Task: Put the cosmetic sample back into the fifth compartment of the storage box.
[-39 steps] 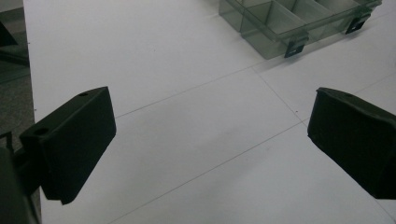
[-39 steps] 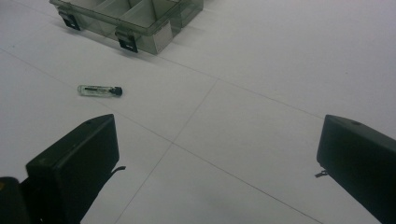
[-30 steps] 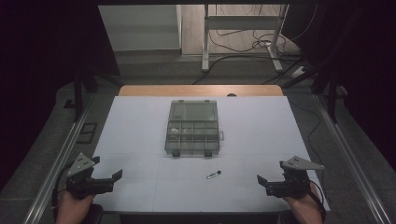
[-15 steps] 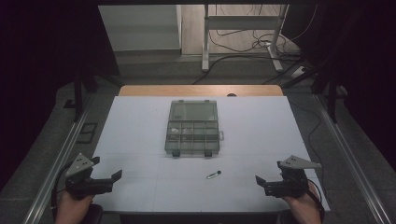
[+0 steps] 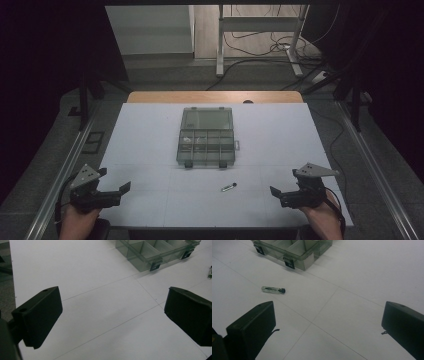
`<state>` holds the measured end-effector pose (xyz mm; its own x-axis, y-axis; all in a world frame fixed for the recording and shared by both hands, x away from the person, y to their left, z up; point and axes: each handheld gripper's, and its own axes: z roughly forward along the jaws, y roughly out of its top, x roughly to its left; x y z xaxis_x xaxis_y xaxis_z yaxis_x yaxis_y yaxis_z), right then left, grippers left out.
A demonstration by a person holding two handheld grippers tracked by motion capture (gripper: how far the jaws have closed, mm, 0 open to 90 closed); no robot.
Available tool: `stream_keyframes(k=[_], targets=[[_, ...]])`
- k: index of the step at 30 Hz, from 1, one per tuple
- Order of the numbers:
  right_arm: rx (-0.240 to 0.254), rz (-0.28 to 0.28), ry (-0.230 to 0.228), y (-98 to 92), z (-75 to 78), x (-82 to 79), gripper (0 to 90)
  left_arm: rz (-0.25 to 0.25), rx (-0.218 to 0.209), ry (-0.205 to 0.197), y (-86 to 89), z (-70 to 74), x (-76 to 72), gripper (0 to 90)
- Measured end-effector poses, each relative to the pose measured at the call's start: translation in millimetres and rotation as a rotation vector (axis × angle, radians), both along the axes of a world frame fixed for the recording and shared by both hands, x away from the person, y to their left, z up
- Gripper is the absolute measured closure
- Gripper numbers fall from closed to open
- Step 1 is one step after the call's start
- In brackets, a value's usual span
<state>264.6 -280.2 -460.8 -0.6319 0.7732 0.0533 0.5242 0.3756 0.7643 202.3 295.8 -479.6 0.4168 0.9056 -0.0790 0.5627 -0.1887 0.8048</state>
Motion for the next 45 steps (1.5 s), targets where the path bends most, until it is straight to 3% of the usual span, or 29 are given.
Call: stream_keyframes(k=[6, 11, 17, 22, 27, 30, 38, 45], targets=[[-0.011, 0.031, 0.023, 7.1, -1.0, 3.4, 0.0, -0.002, 0.003, 0.001, -0.5, 0.1, -0.3, 2.3], [-0.023, 0.067, -0.008, 14.1, 0.8, 6.8, 0.0, 0.003, -0.003, 0.0, 0.1, 0.0, -0.4, 2.3], [-0.024, 0.116, 0.03, 22.7, 2.0, 13.2, 0.0, 0.007, -0.011, 0.002, 1.0, 0.0, -0.1, 2.4], [-0.042, 0.157, 0.027, 33.5, 1.8, 17.1, 0.0, 0.007, -0.009, 0.001, 0.7, -0.1, -0.1, 2.4], [-0.021, 0.189, 0.039, 45.9, 1.6, 24.0, 0.0, 0.007, -0.009, 0.001, 0.8, -0.1, -0.2, 2.4], [0.0, 0.202, 0.061, 52.8, -0.7, 27.7, 0.0, 0.007, -0.005, 0.0, 0.6, 0.0, -0.5, 2.4], [-0.031, 0.227, 0.066, 65.9, -4.2, 33.1, 0.0, 0.006, -0.003, 0.001, 0.5, -0.1, -0.8, 2.4], [-0.042, 0.244, 0.103, 76.4, -7.2, 39.8, 0.0, 0.006, -0.003, 0.002, 0.2, -0.1, -0.6, 2.4]])
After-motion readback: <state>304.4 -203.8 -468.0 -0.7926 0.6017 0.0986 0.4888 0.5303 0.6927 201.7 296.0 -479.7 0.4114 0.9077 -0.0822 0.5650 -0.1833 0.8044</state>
